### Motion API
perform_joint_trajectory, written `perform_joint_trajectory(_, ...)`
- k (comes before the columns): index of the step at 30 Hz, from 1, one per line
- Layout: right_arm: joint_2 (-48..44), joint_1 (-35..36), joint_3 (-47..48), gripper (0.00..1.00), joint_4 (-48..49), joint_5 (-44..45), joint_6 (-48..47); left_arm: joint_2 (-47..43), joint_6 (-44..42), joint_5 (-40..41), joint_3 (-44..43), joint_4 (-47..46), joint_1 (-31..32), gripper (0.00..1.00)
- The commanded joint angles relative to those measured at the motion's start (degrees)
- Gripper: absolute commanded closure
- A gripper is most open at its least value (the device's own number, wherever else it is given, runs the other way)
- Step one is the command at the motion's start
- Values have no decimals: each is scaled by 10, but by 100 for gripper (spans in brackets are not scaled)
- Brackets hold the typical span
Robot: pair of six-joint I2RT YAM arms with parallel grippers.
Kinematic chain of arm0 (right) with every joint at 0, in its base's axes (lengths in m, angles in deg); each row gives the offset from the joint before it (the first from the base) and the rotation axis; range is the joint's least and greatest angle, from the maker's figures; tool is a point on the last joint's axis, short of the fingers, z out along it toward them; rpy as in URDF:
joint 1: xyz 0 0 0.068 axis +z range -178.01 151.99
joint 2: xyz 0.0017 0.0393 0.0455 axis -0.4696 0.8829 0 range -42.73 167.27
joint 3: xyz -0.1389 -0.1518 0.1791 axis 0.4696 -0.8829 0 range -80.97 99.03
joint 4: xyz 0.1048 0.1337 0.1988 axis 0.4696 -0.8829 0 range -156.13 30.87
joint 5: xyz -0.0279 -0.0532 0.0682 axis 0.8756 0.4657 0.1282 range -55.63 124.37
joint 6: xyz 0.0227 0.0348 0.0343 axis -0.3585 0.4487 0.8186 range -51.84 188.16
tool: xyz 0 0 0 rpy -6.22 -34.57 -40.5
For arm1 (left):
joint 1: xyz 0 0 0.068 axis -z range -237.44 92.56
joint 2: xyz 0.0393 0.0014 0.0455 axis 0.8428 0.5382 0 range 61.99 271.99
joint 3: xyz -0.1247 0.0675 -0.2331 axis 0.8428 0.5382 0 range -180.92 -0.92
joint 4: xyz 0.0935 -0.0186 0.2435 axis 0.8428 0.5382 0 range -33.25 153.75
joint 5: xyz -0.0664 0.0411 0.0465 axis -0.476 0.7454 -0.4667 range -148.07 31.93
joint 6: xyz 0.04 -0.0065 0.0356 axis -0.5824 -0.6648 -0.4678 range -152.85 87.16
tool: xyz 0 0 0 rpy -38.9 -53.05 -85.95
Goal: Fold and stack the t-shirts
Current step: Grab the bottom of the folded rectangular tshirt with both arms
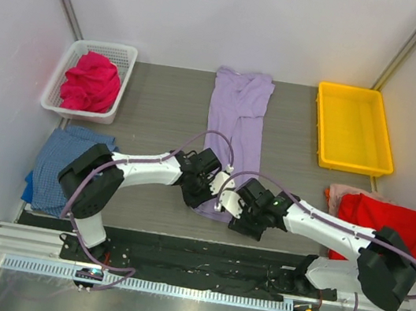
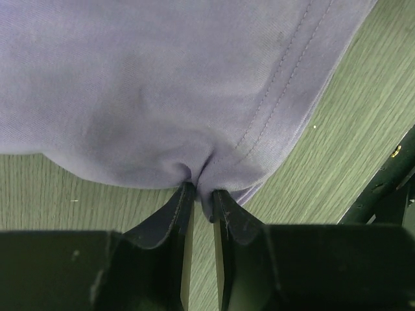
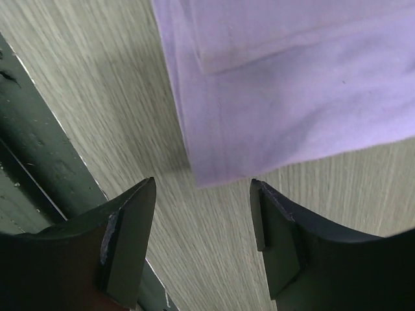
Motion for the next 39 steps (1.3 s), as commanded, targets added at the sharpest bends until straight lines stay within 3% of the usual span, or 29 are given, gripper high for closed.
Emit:
perform_joint_trajectory(1,12,17,14,34,35,-14,1,23,-14,-6,11,20,9,78)
perform_joint_trajectory(9,21,17,-1,39,56,21,-14,23,-15,-7,14,20,10,79)
perform_joint_trajectory(18,47,17,-17,58,76,38,-30,19,-20,-11,21,21,9,82)
perform_joint_trajectory(21,61,17,-18,67,77,34,-32,15,-24,-18,20,24,10,87)
perform_joint_trajectory(25,70,16,-10,88,65,25,-28,8,-29,-33,21,37,9,99)
perform_joint_trajectory(28,68,17,0,99,44,14,-22,1,-34,-41,20,50,9,100)
perform_joint_trajectory(39,15,55,29,99,-31,22,-15,-64,-61,-58,41,100,26,100)
